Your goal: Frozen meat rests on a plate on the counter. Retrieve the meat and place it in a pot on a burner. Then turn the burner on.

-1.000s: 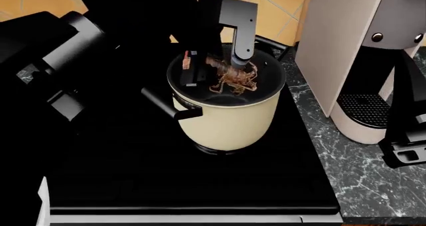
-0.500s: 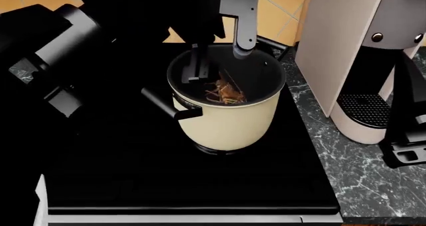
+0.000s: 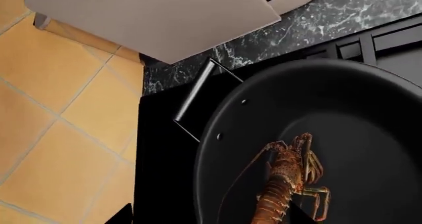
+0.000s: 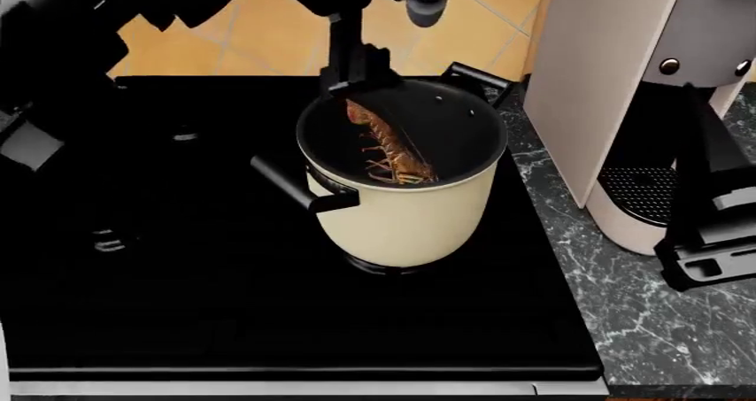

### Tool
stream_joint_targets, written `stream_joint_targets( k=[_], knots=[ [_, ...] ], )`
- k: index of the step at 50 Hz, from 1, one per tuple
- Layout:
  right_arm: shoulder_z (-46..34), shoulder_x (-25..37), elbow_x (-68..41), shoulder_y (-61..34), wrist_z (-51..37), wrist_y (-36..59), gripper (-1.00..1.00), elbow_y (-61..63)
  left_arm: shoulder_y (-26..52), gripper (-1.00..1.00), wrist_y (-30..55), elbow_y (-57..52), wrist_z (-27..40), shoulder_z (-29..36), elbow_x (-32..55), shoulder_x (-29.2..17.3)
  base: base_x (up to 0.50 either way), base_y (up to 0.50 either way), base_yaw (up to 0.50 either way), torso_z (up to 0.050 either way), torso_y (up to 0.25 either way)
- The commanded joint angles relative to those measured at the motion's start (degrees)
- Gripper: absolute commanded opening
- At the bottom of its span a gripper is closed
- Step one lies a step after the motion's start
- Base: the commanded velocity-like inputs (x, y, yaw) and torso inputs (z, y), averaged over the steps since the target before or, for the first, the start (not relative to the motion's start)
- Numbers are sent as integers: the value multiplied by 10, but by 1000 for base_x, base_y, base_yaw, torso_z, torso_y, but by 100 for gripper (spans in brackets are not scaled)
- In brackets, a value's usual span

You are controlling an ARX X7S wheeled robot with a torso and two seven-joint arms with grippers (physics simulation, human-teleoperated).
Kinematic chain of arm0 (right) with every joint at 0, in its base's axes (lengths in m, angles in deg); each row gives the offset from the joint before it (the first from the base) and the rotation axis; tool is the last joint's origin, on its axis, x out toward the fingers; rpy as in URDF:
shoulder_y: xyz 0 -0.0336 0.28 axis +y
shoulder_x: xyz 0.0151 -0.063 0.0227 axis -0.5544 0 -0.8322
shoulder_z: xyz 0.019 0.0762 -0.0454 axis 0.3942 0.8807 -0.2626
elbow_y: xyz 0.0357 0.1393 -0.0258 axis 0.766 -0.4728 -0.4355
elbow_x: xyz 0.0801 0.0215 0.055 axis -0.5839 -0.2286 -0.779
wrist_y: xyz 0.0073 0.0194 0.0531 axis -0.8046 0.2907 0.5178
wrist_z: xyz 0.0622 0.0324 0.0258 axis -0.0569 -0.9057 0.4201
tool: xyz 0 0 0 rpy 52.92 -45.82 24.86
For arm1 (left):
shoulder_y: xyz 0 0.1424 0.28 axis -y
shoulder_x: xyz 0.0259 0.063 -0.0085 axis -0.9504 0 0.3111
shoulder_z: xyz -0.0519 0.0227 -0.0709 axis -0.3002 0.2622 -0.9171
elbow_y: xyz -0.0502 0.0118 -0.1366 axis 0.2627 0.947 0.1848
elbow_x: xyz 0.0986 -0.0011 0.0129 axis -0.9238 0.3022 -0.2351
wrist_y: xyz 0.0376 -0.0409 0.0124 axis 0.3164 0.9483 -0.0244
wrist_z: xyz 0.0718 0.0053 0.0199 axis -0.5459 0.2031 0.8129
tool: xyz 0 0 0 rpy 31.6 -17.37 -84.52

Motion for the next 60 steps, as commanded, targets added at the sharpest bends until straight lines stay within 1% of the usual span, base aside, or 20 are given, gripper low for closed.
stream_joint_targets(
  k=[1, 6, 10, 13, 15, 18, 20, 21, 22, 23, 24, 25, 28, 34, 36, 39, 45, 49, 56, 60],
  knots=[
    [-52, 17, -9, -43, -7, -17, 100, -5, 16, 100, 68, -126, 34, -32, 47, -80, 0, 0, 0, 0, 0],
    [-79, 23, -14, -65, -11, -25, 100, -9, 6, 100, 108, -212, 74, -90, 114, -148, 0, 0, 0, 0, 0],
    [-111, 24, -12, -90, -10, -28, 100, -12, -25, 100, 131, -311, 133, -159, 193, -222, 0, 0, 0, 0, 0],
    [-138, 29, -18, -116, -15, -34, 100, -14, -53, 100, 132, -375, 178, -183, 218, -272, 0, 0, 0, 0, 0],
    [-147, 28, -18, -123, -16, -35, 100, -16, -69, 100, 126, -398, 208, -204, 236, -293, 0, 0, 0, 0, 0],
    [-154, 24, -19, -128, -20, -37, 100, -15, -100, 100, 120, -446, 269, -237, 266, -328, 0, 0, 0, 0, 0],
    [-159, 25, -23, -134, -23, -40, 100, -13, -124, 100, 105, -478, 327, -248, 258, -345, 0, 0, 0, 0, 0],
    [-195, 44, -49, -173, -47, -51, 100, 2, -208, 100, 122, -564, 413, -288, 344, -411, 0, 0, 0, 0, 0],
    [-231, 54, -69, -212, -69, -59, 100, 11, -279, 100, 100, -650, 498, -321, 407, -452, 0, 0, 0, 0, 0],
    [-261, 57, -83, -243, -87, -63, 100, 17, -339, 100, 62, -736, 584, -342, 434, -481, 0, 0, 0, 0, 0],
    [-280, 57, -93, -264, -100, -66, 100, 20, -382, 100, 29, -788, 670, -354, 440, -501, 0, 0, 0, 0, 0],
    [-292, 55, -98, -276, -110, -67, 100, 22, -417, 100, 4, -811, 756, -360, 436, -515, 0, 0, 0, 0, 0],
    [-304, 49, -105, -288, -125, -68, 100, 25, -477, 100, -42, -850, 1002, -366, 417, -538, 0, 0, 0, 0, 0],
    [-292, 26, -107, -278, -144, -58, 100, 31, -545, 100, -87, -898, 1048, -359, 391, -560, 0, 0, 0, 0, 0],
    [-286, 10, -111, -277, -156, -32, 100, 32, -575, 100, -104, -909, 1062, -353, 372, -563, 0, 0, 0, 0, 0],
    [-246, -35, -135, -259, -183, 20, 100, 33, -635, 100, -157, -925, 1085, -346, 313, -569, 0, 0, 0, 0, 0],
    [-164, -123, -173, -228, -225, 99, 100, 32, -727, 100, -256, -932, 1128, -350, 268, -585, 0, 0, 0, 0, 0],
    [-128, -160, -188, -216, -235, 127, 100, 31, -760, 100, -303, -940, 1145, -358, 235, -600, 0, 0, 0, 0, 0],
    [-94, -197, -207, -199, -249, 157, 100, 29, -782, 100, -329, -942, 1167, -366, 213, -617, 0, 0, 0, 0, 0],
    [-53, -238, -232, -178, -259, 197, 100, 32, -818, 100, -363, -928, 1179, -361, 203, -620, 0, 0, 0, 0, 0]
  ],
)
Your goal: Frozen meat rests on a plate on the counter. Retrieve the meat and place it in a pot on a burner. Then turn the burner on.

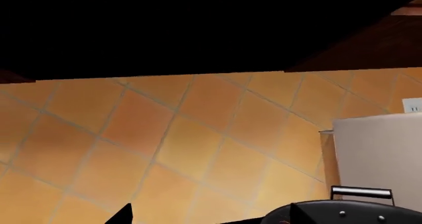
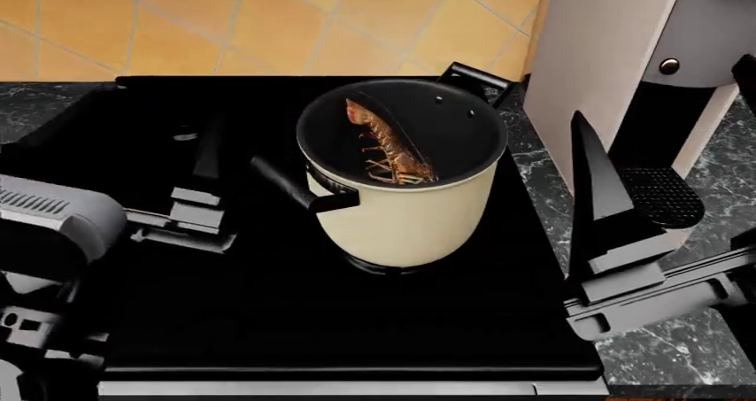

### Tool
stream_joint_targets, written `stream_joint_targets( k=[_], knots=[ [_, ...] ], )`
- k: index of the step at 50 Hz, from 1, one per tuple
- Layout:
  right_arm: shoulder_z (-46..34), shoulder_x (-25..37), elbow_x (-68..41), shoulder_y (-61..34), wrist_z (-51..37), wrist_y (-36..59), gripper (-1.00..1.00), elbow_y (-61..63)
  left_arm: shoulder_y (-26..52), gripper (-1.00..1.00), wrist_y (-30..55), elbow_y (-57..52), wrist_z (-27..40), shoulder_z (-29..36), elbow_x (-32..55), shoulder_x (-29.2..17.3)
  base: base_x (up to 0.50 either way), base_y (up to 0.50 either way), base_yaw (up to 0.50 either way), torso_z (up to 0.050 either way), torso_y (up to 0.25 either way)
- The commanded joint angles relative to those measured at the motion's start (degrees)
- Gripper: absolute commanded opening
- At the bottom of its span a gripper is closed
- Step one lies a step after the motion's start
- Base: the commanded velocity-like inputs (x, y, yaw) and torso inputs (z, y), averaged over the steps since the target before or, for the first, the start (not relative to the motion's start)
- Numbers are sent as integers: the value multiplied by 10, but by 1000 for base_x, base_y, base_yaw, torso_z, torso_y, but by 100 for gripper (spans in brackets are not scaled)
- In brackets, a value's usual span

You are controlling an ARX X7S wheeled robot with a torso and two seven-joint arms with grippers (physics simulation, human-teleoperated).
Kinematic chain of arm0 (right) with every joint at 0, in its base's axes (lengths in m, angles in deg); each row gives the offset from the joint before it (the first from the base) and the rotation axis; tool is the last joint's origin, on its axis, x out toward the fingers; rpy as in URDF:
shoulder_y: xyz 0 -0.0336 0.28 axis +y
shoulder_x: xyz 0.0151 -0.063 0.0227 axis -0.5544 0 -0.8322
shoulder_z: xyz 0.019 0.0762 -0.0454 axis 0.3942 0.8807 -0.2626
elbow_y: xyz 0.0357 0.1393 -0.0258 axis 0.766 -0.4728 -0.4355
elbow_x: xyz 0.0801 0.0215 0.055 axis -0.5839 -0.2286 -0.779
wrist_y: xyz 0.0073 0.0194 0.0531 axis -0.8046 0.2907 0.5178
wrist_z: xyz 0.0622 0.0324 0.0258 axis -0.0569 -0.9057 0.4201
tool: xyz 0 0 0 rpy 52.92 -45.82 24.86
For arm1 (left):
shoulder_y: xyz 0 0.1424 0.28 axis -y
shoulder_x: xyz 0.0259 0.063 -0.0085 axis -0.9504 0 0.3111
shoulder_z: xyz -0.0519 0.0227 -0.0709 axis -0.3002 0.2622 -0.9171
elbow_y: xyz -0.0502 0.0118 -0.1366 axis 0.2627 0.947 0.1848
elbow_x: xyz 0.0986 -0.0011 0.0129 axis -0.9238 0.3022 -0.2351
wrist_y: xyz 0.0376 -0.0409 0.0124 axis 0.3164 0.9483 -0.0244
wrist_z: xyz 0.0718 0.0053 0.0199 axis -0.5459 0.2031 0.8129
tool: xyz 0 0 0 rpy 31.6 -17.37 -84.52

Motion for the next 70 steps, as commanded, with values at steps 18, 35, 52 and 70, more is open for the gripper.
stream_joint_targets(
  k=[18, 35, 52, 70],
  knots=[
    [122, -207, 36, 70, 19, 176, 100, 4, -159, 100, -140, 20, 99, 3, -163, -31, 0, 0, 0, 0, 0],
    [121, -215, 59, 81, 40, 177, 100, 4, -159, 100, -137, 30, 86, 4, -158, -26, -412, 0, 0, 0, 0],
    [104, -224, 87, 80, 54, 177, 100, 4, -164, 100, -157, 49, 76, 1, -132, -17, -500, 0, 0, 0, 0],
    [88, -229, 120, 82, 80, 177, 100, 4, -181, 100, -194, 71, 71, -1, -155, 5, -105, 0, 0, 0, 0]
  ],
)
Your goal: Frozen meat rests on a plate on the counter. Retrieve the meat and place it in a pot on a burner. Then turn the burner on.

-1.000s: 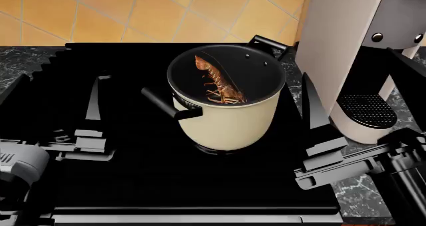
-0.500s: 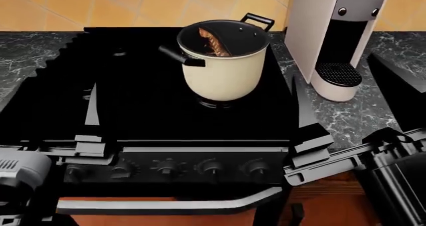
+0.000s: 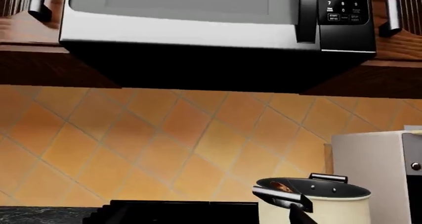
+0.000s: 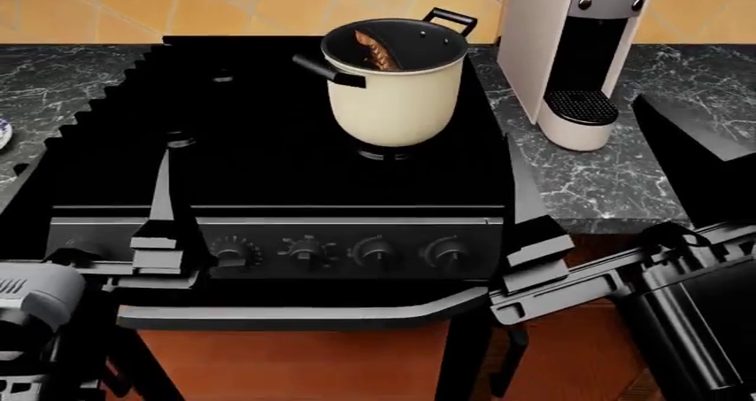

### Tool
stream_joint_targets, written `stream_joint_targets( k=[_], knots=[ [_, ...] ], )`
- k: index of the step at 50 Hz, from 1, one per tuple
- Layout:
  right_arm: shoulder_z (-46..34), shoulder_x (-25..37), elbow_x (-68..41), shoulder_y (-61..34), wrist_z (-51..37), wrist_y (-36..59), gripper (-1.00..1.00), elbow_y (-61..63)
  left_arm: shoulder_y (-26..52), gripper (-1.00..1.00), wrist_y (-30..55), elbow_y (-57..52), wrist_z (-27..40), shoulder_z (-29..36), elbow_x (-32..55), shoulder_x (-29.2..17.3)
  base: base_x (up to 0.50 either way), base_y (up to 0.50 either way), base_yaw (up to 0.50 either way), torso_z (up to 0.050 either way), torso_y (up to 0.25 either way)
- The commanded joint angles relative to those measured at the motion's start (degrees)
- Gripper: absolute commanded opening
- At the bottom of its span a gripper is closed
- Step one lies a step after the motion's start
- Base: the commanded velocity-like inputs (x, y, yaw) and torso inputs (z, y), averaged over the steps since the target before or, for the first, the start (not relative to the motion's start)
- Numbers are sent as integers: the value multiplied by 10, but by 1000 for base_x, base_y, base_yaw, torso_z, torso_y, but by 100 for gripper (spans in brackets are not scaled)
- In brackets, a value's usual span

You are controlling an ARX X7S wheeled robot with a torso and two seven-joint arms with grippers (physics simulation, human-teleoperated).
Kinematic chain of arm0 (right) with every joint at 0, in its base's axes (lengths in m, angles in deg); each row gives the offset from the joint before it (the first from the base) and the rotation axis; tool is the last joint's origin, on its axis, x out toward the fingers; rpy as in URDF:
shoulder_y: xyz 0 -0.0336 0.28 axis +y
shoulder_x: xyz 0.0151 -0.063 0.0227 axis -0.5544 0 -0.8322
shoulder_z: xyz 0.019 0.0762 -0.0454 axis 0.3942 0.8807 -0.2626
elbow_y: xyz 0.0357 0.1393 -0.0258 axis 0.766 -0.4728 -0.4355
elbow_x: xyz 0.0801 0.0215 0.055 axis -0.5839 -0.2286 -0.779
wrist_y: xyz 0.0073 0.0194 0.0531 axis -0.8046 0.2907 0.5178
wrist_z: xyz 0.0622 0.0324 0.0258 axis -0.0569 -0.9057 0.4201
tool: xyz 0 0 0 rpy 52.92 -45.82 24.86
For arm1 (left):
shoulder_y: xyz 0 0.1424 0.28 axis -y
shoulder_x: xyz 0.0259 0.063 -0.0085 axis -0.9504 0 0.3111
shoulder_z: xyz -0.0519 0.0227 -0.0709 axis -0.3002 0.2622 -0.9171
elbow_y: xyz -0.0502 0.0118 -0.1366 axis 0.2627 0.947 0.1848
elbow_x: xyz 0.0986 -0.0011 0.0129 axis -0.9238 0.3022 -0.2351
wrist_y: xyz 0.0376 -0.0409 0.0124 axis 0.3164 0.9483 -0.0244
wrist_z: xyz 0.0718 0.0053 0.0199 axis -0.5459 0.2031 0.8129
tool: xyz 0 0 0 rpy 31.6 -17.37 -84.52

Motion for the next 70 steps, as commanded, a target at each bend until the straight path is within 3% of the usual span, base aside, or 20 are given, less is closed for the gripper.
stream_joint_targets(
  k=[1, 9, 18, 24, 30, 35, 37, 40, 50, 70],
  knots=[
    [-20, 1, 27, -1, 14, 0, 100, 0, -11, 100, -20, 17, -4, 0, -11, 13, 0, 0, 0, 0, 0],
    [-81, 11, -6, -23, -58, 0, 100, 0, -33, 100, -64, 33, -39, 10, -34, 20, 0, 0, 0, 0, 0],
    [-88, 7, -27, -16, -124, 0, 100, 0, -39, 100, -53, 31, -21, 7, -87, 22, 0, 0, 0, -44, 0],
    [-58, -2, -25, 8, -124, 0, 100, 0, -44, 100, -53, 28, 1, -3, -116, 16, 0, 0, 0, -50, 0],
    [-116, 4, -21, 20, -154, 0, 100, 0, -47, 100, -58, 30, 7, -7, -122, 15, 0, 0, 0, -50, 0],
    [-102, -5, -39, 23, -178, 0, 100, 0, -48, 100, -61, 33, 9, -10, -122, 15, 0, 0, 0, -50, 0],
    [-133, 8, -28, 10, -225, 0, 100, 0, -49, 100, -61, 33, 10, -11, -122, 15, 0, 0, 0, -50, 0],
    [-79, -8, -18, 48, -161, 0, 100, 0, -49, 100, -62, 33, 10, -11, -122, 14, 0, 0, 0, -50, 0],
    [-58, -13, -63, 46, -171, 0, 100, 0, -53, 100, -66, 32, 14, -16, -125, 13, 0, 0, 0, -50, 0],
    [52, -66, -54, 87, -82, 0, 100, 0, -64, 100, -80, 23, 33, -29, -156, 6, 0, 0, 0, -50, 0]
  ],
)
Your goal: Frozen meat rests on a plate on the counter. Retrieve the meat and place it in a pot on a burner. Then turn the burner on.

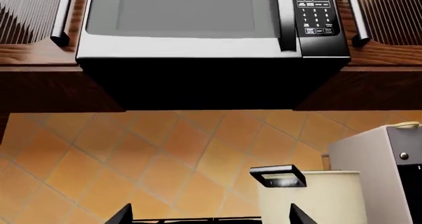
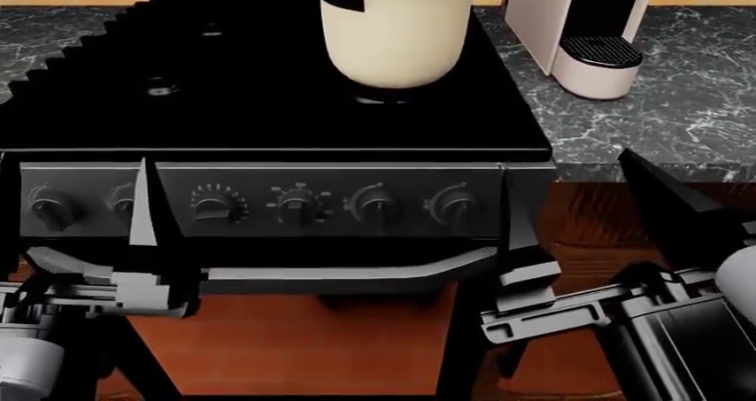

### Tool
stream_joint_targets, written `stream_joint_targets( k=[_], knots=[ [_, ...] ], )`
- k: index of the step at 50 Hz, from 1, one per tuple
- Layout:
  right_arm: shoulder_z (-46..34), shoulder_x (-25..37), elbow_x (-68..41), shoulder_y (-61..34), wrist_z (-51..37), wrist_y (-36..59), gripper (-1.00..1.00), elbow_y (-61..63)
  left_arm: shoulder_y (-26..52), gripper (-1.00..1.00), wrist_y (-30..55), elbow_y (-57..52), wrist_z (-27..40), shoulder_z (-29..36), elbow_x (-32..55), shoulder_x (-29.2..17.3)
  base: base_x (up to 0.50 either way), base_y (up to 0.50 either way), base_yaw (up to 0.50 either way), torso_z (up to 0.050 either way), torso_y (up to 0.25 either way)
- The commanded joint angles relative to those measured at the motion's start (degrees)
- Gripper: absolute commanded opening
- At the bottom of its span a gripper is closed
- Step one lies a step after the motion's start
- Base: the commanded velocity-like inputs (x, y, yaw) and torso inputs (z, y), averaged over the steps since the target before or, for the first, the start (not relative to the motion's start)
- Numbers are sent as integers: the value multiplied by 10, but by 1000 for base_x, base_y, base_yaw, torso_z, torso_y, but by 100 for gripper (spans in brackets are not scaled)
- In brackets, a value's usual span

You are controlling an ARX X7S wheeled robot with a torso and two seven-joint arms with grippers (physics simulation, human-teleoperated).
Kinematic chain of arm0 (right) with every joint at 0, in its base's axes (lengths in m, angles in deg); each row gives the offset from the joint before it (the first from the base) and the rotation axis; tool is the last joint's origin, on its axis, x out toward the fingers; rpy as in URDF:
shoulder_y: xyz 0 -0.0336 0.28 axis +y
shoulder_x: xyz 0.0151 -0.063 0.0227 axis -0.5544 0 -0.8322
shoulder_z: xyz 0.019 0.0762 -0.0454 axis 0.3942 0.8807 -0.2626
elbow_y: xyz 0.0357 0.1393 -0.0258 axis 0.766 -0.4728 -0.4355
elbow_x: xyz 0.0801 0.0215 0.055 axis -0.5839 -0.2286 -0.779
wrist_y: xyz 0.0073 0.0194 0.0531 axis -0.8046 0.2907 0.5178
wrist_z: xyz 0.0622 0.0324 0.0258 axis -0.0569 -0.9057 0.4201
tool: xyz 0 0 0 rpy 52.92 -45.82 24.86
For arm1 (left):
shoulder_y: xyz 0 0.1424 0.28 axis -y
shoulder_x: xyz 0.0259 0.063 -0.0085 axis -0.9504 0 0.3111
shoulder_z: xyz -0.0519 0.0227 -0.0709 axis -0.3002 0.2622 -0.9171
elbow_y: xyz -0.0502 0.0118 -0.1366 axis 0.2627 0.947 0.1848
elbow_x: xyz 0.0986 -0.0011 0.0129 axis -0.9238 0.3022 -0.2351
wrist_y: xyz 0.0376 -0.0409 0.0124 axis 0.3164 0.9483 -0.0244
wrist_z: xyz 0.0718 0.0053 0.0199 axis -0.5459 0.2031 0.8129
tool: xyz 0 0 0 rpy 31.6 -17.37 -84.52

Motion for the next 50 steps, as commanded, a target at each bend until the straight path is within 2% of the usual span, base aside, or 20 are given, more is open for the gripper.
stream_joint_targets(
  k=[1, 17, 50],
  knots=[
    [59, -25, 10, 21, 47, 0, 100, 0, -6, 100, -9, -3, 9, -7, -15, -2, 0, 0, 0, -50, 0],
    [56, -9, -63, 14, -20, 0, 100, 0, -10, 100, -17, -3, 10, -12, -27, -2, 0, 0, 0, -50, 0],
    [43, -7, -87, 1, -61, 0, 100, 0, -16, 100, -20, -7, 12, -22, -30, -5, 0, 0, 0, -50, 0]
  ],
)
